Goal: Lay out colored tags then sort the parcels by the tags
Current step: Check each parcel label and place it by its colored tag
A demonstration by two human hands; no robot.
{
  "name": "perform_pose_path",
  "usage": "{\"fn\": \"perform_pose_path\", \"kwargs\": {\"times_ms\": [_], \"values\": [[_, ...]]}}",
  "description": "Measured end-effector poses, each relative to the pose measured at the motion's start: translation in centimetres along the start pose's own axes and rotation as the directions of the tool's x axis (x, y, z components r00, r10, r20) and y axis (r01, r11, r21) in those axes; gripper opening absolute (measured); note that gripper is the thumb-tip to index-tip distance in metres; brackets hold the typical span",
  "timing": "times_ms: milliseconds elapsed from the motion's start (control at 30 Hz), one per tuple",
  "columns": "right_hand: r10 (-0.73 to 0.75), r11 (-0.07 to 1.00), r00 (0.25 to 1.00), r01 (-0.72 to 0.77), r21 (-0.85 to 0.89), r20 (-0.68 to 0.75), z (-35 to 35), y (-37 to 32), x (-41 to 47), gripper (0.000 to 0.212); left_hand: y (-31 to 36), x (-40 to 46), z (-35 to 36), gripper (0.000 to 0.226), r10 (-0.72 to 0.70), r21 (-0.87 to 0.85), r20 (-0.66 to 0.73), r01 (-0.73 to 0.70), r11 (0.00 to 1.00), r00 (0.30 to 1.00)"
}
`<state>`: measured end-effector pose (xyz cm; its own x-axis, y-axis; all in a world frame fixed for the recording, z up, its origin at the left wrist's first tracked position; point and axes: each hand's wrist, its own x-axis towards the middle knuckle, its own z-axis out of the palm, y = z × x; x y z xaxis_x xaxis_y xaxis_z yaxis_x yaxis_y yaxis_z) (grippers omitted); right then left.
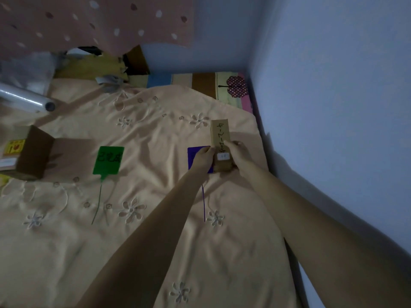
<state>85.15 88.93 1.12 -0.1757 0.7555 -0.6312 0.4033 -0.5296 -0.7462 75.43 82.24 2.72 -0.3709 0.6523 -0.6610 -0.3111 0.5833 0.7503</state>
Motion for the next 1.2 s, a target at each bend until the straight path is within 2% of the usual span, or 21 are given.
{"fn": "perform_pose_path", "kwargs": {"times_ms": [167, 333, 433, 533, 633, 733, 833, 933, 1067, 1200], "values": [[-0.012, 1.000, 0.999, 0.012, 0.004, -0.032, -0.4, 0.5, 0.5, 0.085, 0.7, -0.6, -0.7, 0.025, 0.034, 0.105, -0.019, -0.032, 0.994, 0.999], [-0.170, 0.978, 0.976, 0.151, -0.142, -0.133, -1.1, -1.9, -3.6, 0.059, 1.8, -2.0, -2.0, 0.017, 0.082, 0.126, -0.054, -0.075, 0.989, 0.995], [-0.273, 0.950, 0.952, 0.244, -0.197, -0.136, -1.6, -3.4, -5.6, 0.060, 3.1, -3.6, -3.1, 0.019, 0.139, 0.126, -0.069, -0.130, 0.984, 0.988], [-0.315, 0.928, 0.947, 0.293, -0.229, -0.067, -1.7, -4.9, -7.8, 0.059, 4.5, -5.5, -4.1, 0.037, 0.200, 0.142, -0.089, -0.186, 0.972, 0.976], [-0.319, 0.926, 0.947, 0.304, -0.222, -0.036, -2.0, -5.8, -10.1, 0.056, 5.7, -8.0, -4.9, 0.041, 0.236, 0.139, -0.124, -0.219, 0.966, 0.964], [-0.341, 0.918, 0.940, 0.329, -0.223, -0.019, -2.4, -6.0, -12.9, 0.056, 6.3, -11.1, -5.8, 0.028, 0.279, 0.128, -0.133, -0.263, 0.956, 0.951], [-0.374, 0.899, 0.927, 0.360, -0.249, -0.012, -2.7, -5.8, -15.5, 0.055, 6.0, -14.6, -6.8, 0.039, 0.295, 0.151, -0.154, -0.272, 0.950, 0.943], [-0.396, 0.888, 0.918, 0.382, -0.256, -0.003, -2.9, -5.2, -17.8, 0.050, 4.7, -17.6, -8.2, 0.038, 0.302, 0.201, -0.194, -0.264, 0.943, 0.933], [-0.383, 0.892, 0.924, 0.372, -0.256, 0.005, -2.5, -3.4, -20.4, 0.050, 2.3, -21.3, -10.4, 0.010, 0.298, 0.203, -0.172, -0.263, 0.943, 0.939], [-0.364, 0.896, 0.931, 0.350, -0.274, -0.002, -0.6, -1.6, -23.3, 0.045, -0.3, -24.2, -13.8, 0.008, 0.314, 0.241, -0.151, -0.273, 0.931, 0.937]]}}
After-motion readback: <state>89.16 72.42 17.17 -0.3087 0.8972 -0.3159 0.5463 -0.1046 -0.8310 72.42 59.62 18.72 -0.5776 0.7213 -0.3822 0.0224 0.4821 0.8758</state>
